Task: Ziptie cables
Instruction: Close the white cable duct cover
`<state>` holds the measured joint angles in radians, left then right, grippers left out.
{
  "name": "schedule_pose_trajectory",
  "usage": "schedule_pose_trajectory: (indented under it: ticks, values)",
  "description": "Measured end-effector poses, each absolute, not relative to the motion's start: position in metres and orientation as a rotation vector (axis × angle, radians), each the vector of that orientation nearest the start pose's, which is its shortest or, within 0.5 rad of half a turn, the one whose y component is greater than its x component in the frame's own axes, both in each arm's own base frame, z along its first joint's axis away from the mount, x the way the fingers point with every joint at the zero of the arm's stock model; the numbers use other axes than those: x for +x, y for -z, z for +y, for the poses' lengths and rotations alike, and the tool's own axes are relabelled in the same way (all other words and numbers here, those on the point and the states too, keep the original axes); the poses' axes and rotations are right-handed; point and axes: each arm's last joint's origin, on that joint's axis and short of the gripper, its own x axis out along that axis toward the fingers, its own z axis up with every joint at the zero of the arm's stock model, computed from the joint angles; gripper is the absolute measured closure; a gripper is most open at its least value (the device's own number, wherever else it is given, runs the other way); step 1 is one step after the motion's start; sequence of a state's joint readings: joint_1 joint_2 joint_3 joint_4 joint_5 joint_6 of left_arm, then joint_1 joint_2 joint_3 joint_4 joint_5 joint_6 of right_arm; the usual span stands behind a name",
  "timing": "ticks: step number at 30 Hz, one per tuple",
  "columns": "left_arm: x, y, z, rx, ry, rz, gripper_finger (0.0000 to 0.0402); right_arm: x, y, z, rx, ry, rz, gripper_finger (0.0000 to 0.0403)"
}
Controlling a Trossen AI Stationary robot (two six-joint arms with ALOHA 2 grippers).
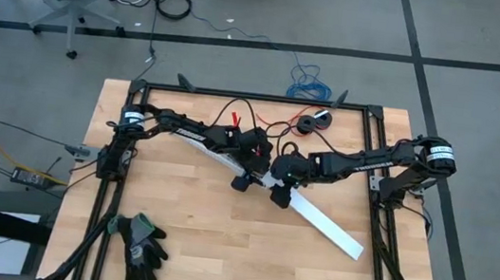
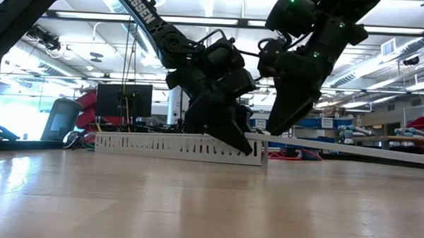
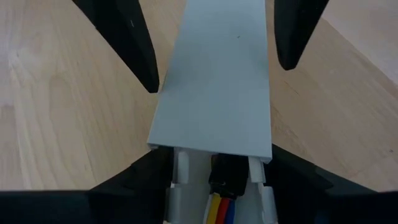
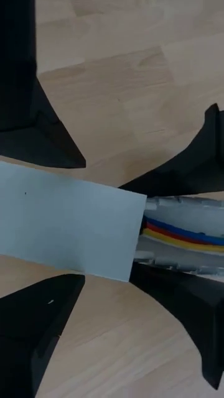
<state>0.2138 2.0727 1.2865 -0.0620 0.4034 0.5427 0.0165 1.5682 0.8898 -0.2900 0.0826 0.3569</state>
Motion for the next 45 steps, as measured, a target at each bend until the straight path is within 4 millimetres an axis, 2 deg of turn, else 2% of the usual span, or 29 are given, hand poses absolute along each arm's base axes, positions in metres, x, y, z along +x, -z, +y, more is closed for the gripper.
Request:
schedule_pose_trajectory:
  ticks: [14, 21, 25, 28, 34, 37, 40, 42, 45]
  values:
    - [0.418, -0.133, 0.079, 0.252, 0.389, 0.734, 0.0174, 0.293, -0.197, -0.008, 0.306, 0.265, 0.92, 0.0127]
    - [0.418, -0.133, 0.079, 0.251, 0.389, 0.735, 0.0174, 0.262, -0.208, -0.005, 0.478, 0.404, 1.057, 0.0145]
    - [0.418, -0.133, 0.079, 0.251, 0.389, 0.735, 0.0174, 0.243, -0.218, 0.008, 0.552, 0.455, 1.115, 0.0159]
    - [0.418, -0.133, 0.079, 0.251, 0.389, 0.735, 0.0174, 0.232, -0.226, 0.025, 0.592, 0.477, 1.11, 0.0167]
    - [0.418, -0.133, 0.079, 0.251, 0.389, 0.734, 0.0174, 0.213, -0.232, 0.077, 0.523, 0.564, 0.96, 0.0181]
    - [0.418, -0.133, 0.079, 0.251, 0.388, 0.735, 0.0174, 0.209, -0.226, 0.102, 0.445, 0.654, 0.767, 0.0185]
    - [0.418, -0.133, 0.079, 0.252, 0.387, 0.732, 0.0174, 0.213, -0.207, 0.117, 0.385, 0.724, 0.617, 0.0186]
    - [0.418, -0.133, 0.079, 0.253, 0.386, 0.729, 0.0174, 0.223, -0.189, 0.118, 0.367, 0.765, 0.578, 0.0188]
    - [0.418, -0.134, 0.079, 0.255, 0.383, 0.725, 0.0174, 0.243, -0.165, 0.11, 0.367, 0.803, 0.621, 0.0208]
